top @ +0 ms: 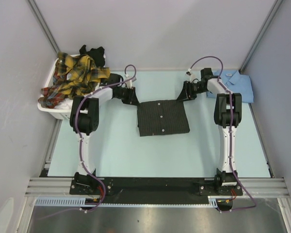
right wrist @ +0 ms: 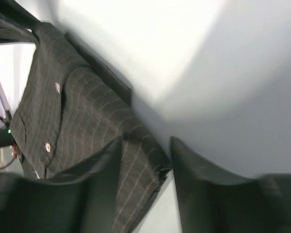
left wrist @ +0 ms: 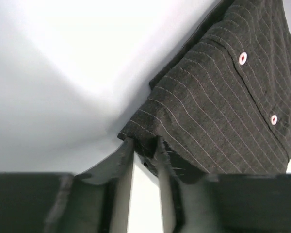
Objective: Fold and stack the long sleeve shirts
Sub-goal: Fold the shirt
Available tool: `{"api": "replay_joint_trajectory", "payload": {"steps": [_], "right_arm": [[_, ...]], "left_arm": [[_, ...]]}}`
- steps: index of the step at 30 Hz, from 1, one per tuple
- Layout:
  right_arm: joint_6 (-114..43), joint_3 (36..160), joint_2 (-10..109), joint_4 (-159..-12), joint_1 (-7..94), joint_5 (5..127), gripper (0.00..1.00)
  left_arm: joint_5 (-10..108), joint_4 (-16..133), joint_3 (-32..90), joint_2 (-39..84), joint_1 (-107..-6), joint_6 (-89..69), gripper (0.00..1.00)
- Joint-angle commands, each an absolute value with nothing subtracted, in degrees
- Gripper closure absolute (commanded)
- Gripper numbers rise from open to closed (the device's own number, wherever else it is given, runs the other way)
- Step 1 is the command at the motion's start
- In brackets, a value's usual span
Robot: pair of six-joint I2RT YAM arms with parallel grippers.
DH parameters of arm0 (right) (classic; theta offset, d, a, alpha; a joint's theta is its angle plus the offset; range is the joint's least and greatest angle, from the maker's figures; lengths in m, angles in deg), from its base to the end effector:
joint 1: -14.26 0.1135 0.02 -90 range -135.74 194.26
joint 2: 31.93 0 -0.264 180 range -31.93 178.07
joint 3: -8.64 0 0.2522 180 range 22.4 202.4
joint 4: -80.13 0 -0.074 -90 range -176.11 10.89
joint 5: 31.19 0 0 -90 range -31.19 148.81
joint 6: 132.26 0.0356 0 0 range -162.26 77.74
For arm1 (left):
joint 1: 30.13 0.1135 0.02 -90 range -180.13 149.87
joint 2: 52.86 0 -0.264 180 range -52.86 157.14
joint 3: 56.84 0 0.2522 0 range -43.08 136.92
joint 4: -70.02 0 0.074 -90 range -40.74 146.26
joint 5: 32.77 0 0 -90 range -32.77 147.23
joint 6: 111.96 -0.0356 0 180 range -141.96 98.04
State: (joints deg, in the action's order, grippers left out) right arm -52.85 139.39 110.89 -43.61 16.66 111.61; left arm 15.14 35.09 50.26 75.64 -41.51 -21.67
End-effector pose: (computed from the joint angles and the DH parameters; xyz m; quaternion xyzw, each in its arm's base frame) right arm 0.5106 0.0498 0.1315 -0.1826 0.8646 0.4236 0.1991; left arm 0.4608 -0.1171 0.1445 0.1898 0.8791 -0.3694 0.2340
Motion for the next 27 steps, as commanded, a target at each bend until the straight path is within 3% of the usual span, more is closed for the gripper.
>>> {"api": "replay_joint_trajectory", "payload": {"steps": [1,3,5,9,13,19,27], "right_arm": [[-48.25,137.11,101.07,-50.23,14.88,112.59,0.36],[-47.97,135.44,97.29,-50.69,12.87,114.09,0.24],[-49.2,131.93,91.32,-49.12,11.89,116.2,0.21],[-56.92,121.66,81.9,-39.99,11.45,122.43,0.2],[-61.5,107.16,75.13,-32.34,15.82,128.49,0.16],[-64.67,95.88,77.48,-31.97,20.94,132.11,0.17],[-61.87,101.23,96.63,-37.42,20.07,131.06,0.21]], "left_arm": [[14.77,34.9,54.3,68.27,-40.77,-26.08,0.57],[12.86,34.64,52.91,64.23,-40.85,-28.1,0.47],[12.49,34.11,50.02,56.59,-41.82,-28.55,0.37],[9.77,34.2,34.56,42.7,-50.22,-25.32,0.32],[8.01,49.07,19.71,35.3,-59.73,-11.1,0.3],[7.47,65.04,13.7,42.57,-64.67,3.87,0.28],[9.41,71.29,7.56,56.9,-54.22,11.62,0.3]]}}
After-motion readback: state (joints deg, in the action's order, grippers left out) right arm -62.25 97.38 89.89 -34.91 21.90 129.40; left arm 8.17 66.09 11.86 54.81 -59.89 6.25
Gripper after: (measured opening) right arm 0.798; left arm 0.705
